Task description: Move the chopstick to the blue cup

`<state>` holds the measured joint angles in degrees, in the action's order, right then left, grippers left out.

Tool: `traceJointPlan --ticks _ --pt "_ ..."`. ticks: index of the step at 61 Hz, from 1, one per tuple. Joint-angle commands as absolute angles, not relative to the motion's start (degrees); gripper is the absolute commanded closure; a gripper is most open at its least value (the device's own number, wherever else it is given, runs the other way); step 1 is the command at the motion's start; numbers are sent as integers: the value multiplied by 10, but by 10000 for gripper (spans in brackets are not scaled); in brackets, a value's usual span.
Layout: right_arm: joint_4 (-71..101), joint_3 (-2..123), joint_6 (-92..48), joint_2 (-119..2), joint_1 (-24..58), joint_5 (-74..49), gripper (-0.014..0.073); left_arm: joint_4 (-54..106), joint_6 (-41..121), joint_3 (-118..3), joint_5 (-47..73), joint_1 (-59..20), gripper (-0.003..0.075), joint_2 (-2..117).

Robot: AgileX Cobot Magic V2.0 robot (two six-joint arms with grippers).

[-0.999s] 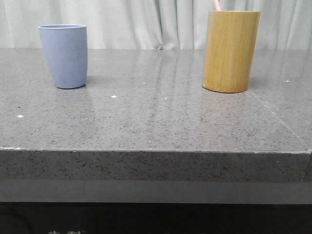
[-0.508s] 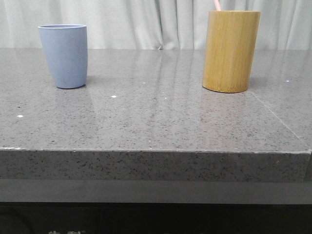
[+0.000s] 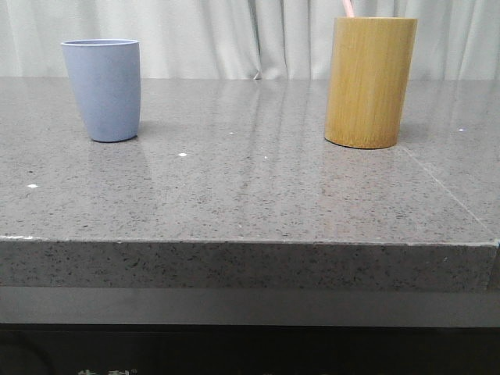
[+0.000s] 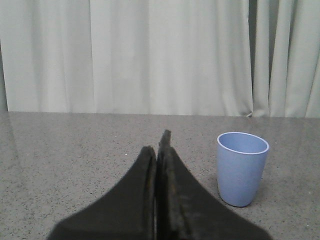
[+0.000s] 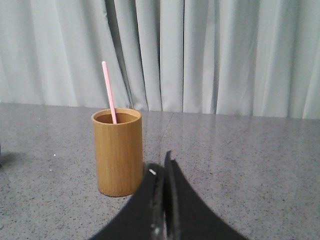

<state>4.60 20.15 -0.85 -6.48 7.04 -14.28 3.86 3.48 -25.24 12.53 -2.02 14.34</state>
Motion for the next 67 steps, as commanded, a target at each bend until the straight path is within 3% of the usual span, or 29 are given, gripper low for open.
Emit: traceJointPlan --ticks 1,16,46,52,58,63,67 --pt "42 251 -12 -113 69 -127 660 44 30 -301 93 -19 739 210" --pt "42 325 -12 -216 69 -161 652 44 30 -357 92 -19 739 326" --pt "42 325 -12 -227 69 -147 652 45 30 -358 88 -19 722 334" --pt "42 325 -12 -227 69 -147 652 45 30 -358 73 -19 607 334" --pt "42 325 -12 -227 69 -147 641 45 30 -358 50 -19 403 334" --pt "42 325 -12 -227 69 -143 569 45 30 -358 33 -19 211 334" --pt "42 325 -12 -227 69 -137 443 45 30 -358 25 -19 129 335"
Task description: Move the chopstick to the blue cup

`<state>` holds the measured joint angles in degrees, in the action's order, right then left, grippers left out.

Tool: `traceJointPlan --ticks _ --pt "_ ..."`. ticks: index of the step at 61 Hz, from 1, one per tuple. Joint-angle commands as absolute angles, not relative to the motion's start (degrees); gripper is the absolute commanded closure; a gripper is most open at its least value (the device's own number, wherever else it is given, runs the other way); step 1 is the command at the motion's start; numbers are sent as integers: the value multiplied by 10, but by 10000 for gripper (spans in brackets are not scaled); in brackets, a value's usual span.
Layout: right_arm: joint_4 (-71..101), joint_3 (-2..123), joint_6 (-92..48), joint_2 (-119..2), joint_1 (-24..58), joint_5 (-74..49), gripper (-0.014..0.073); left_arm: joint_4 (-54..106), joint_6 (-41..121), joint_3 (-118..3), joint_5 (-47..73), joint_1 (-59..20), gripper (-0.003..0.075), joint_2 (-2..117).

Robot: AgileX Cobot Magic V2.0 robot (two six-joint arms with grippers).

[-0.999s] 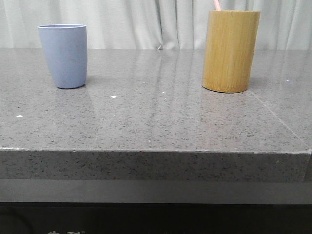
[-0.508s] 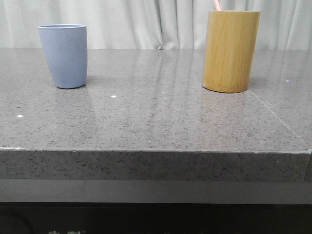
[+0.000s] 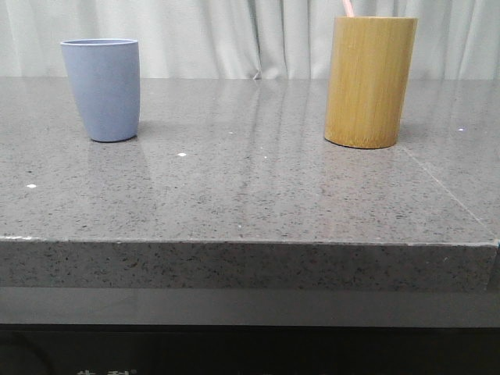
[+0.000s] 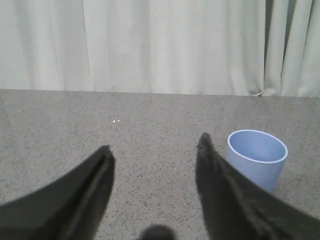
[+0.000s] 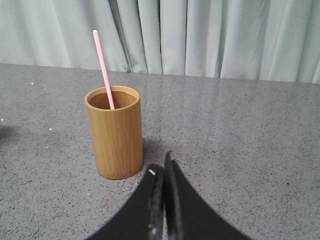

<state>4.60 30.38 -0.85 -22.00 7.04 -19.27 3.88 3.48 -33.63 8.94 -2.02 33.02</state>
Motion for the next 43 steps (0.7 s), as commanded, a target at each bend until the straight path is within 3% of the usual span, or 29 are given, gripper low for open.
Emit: traceJointPlan --ticks 1,8,13,25,43 --pt "42 325 -12 -227 69 -135 412 45 30 -358 24 -19 113 335" --pt "42 325 -12 -227 69 -125 107 45 30 -358 18 -19 99 335" --pt "42 324 -12 -227 69 -121 -5 45 30 -358 18 -19 99 335" --pt "42 324 -12 -227 69 -123 -28 52 34 -372 33 -19 99 355" --pt "42 324 -12 -227 69 -126 -28 52 50 -577 218 -115 99 558"
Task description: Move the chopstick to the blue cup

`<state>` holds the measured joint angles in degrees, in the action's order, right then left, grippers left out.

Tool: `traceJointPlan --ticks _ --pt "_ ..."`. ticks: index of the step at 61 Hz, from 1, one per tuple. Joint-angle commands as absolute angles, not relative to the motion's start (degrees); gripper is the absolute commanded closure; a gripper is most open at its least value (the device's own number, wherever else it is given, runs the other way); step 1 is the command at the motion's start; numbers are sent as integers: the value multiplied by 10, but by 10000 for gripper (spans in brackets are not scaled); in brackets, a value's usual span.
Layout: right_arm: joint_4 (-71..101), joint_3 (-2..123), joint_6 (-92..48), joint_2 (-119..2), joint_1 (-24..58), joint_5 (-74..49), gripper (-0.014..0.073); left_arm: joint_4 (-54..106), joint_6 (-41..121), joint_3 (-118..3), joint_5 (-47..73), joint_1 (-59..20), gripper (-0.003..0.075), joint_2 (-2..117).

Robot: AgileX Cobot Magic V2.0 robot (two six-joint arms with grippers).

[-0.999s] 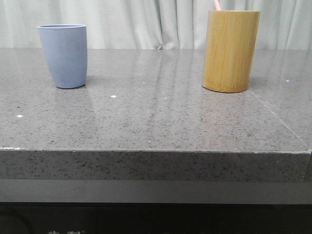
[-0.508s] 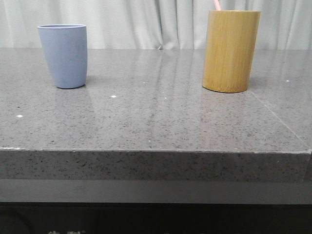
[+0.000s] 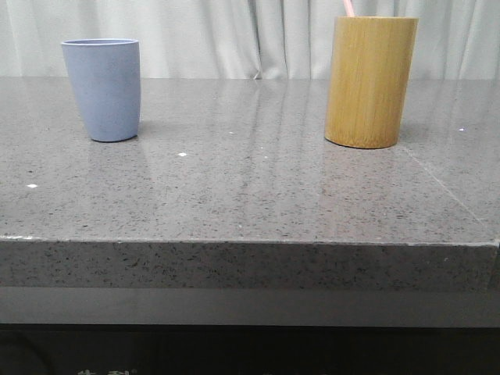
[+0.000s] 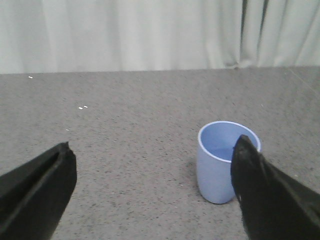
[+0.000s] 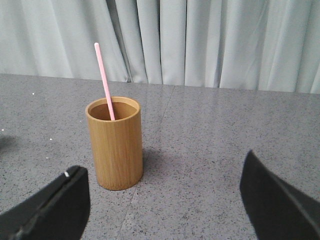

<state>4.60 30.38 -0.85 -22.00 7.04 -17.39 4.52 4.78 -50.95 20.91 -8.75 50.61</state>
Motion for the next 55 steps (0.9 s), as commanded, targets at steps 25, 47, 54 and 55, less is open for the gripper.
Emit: traceJointPlan --ticks 25,47,54,55 --pt "42 324 -12 -227 69 -126 -28 55 50 -880 435 -218 99 824" --pt "42 324 -12 -227 69 -126 -28 53 50 -1084 611 -231 99 1002" --pt "42 324 -12 -227 69 -126 -28 53 50 -1099 625 -231 100 1027" --pt "42 324 -12 -227 69 -126 -28 53 50 -1099 627 -231 100 1029"
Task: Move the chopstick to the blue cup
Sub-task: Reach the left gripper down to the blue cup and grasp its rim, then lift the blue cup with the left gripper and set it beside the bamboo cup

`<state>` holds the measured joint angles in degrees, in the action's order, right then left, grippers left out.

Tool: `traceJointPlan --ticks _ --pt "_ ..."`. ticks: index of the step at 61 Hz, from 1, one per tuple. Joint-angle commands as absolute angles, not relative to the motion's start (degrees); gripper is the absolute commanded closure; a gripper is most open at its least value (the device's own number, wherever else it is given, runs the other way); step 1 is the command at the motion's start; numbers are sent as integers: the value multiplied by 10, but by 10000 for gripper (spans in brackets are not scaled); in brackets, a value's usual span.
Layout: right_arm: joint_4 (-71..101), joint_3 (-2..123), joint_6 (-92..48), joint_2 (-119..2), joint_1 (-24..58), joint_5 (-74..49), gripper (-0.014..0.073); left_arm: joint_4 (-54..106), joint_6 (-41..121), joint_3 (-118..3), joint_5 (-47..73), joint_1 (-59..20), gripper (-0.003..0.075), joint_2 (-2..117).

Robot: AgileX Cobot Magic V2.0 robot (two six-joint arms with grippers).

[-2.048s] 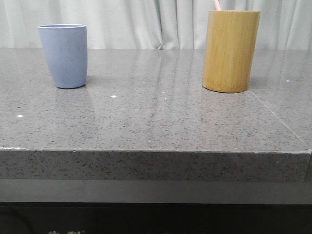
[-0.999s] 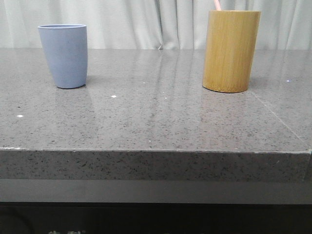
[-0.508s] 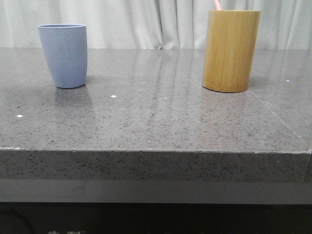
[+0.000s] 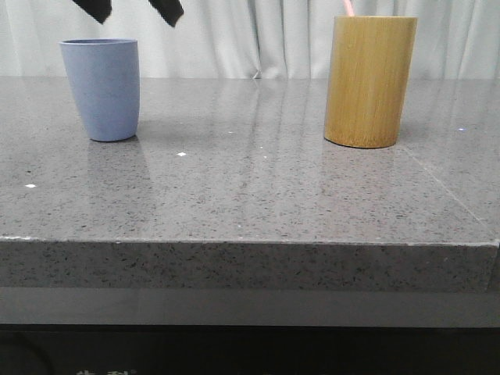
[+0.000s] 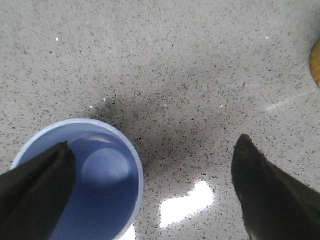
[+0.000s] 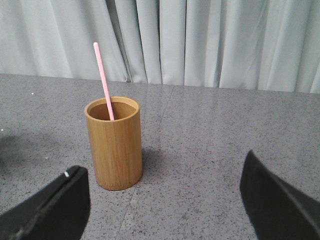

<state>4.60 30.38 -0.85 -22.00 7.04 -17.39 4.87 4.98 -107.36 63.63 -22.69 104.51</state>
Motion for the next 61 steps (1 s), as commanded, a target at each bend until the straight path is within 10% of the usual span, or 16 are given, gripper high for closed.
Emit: traceJointPlan --ticks 1,26,51,61 --pt "42 324 -12 -227 69 -126 -28 53 50 -1099 629 -231 100 1030" --pt "42 324 -12 -227 69 -126 -28 53 50 -1099 682 -231 135 1072" --pt "42 324 -12 -227 69 -126 -28 28 50 -1099 680 -231 741 1072" --pt "42 324 -12 -227 69 -126 -28 19 50 -1106 683 -231 739 1070"
